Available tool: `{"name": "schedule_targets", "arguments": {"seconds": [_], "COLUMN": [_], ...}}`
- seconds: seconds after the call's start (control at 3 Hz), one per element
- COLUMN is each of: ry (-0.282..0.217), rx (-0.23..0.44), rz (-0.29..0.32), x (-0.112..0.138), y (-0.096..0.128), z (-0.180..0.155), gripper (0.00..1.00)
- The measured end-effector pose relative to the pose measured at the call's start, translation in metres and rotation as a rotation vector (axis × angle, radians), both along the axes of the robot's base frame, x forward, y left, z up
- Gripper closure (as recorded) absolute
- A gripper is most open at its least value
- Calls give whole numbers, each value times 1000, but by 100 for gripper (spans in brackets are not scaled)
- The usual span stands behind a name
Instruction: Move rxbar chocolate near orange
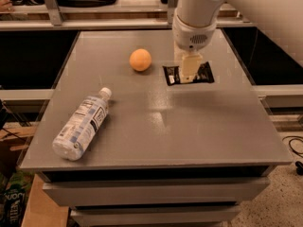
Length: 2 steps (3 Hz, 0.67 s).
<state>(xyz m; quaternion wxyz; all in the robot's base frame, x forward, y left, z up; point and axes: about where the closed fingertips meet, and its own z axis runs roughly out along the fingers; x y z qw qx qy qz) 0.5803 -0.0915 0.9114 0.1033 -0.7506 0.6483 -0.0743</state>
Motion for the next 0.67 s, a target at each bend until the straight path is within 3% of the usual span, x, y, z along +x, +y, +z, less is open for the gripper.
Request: {"name": "schedule_targets", "arguments": {"seconds": [0.67], "ry": [-38], "rx": [14], "rz": [255], "x": [45], "y": [39], "z": [-6], "gripper": [100]}}
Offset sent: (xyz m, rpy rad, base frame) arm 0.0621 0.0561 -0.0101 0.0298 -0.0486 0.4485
